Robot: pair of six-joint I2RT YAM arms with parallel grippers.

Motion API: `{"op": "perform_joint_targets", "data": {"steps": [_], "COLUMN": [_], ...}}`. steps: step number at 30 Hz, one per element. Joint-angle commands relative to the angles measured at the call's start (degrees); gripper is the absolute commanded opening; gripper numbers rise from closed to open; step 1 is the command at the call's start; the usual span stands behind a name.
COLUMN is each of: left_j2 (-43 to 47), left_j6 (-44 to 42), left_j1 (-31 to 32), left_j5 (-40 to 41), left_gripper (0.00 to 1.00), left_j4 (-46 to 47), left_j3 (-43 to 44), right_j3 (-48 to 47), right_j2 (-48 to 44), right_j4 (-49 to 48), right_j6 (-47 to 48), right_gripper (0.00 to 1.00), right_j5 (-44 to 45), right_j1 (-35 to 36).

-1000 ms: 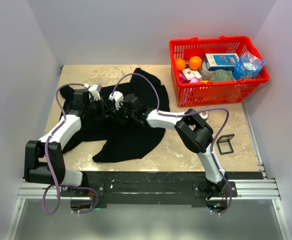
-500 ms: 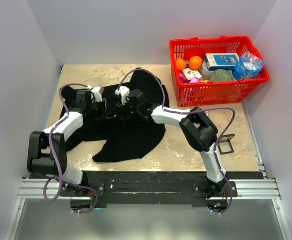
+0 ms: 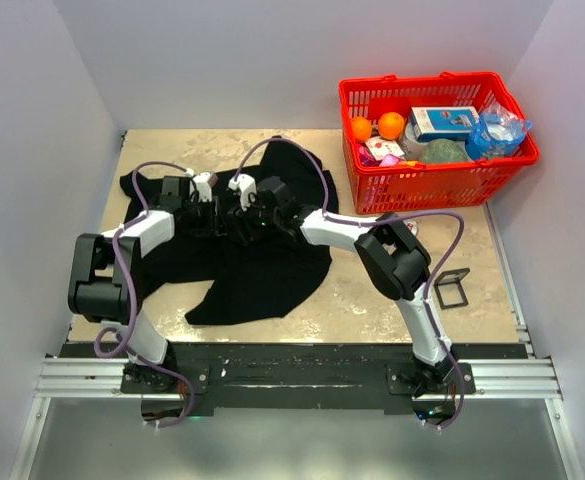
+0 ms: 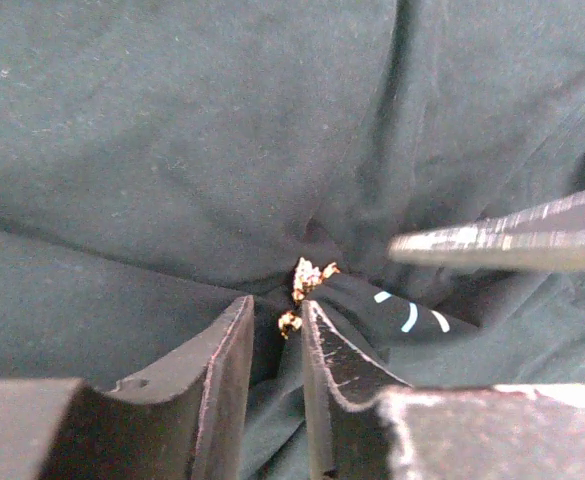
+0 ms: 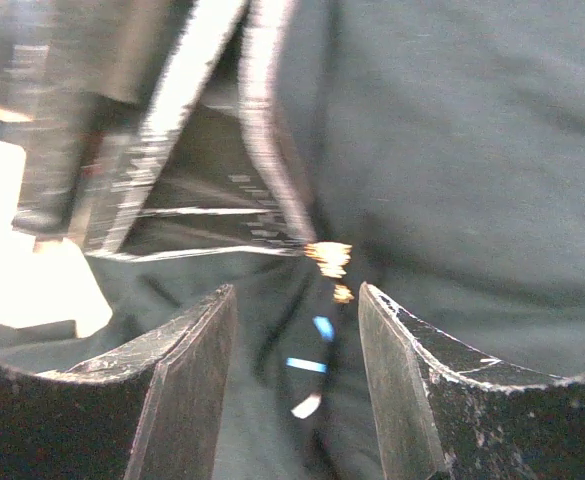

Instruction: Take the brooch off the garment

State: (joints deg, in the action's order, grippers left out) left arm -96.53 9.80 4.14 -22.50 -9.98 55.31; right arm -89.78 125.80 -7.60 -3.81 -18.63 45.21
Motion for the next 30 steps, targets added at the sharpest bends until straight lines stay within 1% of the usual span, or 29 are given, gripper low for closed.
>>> {"op": "perform_joint_targets", "data": {"steps": [1, 2, 5, 7, 12, 13, 15, 16, 18, 19, 20, 21, 23, 26, 28, 30], "left_j2": [-2.8, -4.1, -5.9, -6.7, -8.6, -8.5, -8.2, -7.9, -7.9, -8.3, -8.6, -8.8, -9.6, -10.4, -10.6, -10.8], "left_j6": [-3.2, -3.6, -3.9, -3.9, -4.6, -5.1, -5.6, -6.4, -7.5, -7.7, -8.0, -8.2, -8.6, -9.5, -11.9, -14.0], "left_j1": [-0.2, -0.2, -0.2, -0.2, 0.3, 0.4, 0.5, 0.7, 1.5, 1.7, 1.8, 1.9, 2.0, 2.2, 2.5, 3.6], "left_j5": [-2.5, -2.7, -3.1, -3.3, -4.6, -5.3, -6.6, -7.5, -6.8, -5.8, -5.9, -6.1, -7.0, -10.4, -13.9, -15.0], "left_gripper": [0.27, 0.25, 0.23, 0.22, 0.21, 0.24, 0.31, 0.36, 0.37, 0.37, 0.37, 0.37, 0.37, 0.34, 0.33, 0.28], "left_j4": [-0.2, -0.9, -1.0, -0.7, -0.9, -1.1, -1.1, -1.1, -1.5, -2.1, -2.4, -2.6, -3.5, -5.1, -6.5, -7.9], "left_j3": [3.5, 3.6, 4.1, 4.5, 5.4, 5.4, 5.1, 4.9, 4.8, 4.9, 5.2, 5.2, 5.6, 6.4, 6.7, 7.6], "right_j3": [0.5, 0.8, 1.8, 2.1, 2.9, 3.0, 3.2, 3.2, 3.4, 3.3, 3.3, 3.5, 3.6, 4.9, 5.8, 6.4], "right_j2": [0.4, 0.5, 0.9, 1.1, 1.5, 1.4, 1.5, 1.4, 1.3, 1.2, 0.9, 0.7, -0.6, -2.5, -4.4, -5.3], "right_j4": [-3.2, -3.1, -2.8, -2.3, -1.5, -1.3, -1.0, -0.8, -0.4, -0.2, 0.2, 0.4, 1.5, 3.2, 3.2, 3.7], "right_j6": [-2.1, -2.1, -1.7, -0.5, 1.5, 1.7, 2.1, 2.4, 3.0, 3.3, 3.5, 3.5, 7.5, 11.4, 12.9, 14.4], "right_gripper": [0.56, 0.57, 0.57, 0.55, 0.51, 0.47, 0.44, 0.4, 0.34, 0.28, 0.17, 0.1, 0.0, 0.0, 0.0, 0.0], "right_j5": [-7.1, -6.9, -5.8, -4.0, -3.3, -3.0, -3.0, -3.1, -3.2, -3.4, -3.7, -3.8, -3.5, -3.6, -3.2, -2.8], "right_j1": [0.3, 0.4, 0.5, 0.6, 0.7, 0.7, 0.7, 0.7, 0.7, 0.7, 0.7, 0.7, 0.7, 0.6, 0.7, 0.5]}}
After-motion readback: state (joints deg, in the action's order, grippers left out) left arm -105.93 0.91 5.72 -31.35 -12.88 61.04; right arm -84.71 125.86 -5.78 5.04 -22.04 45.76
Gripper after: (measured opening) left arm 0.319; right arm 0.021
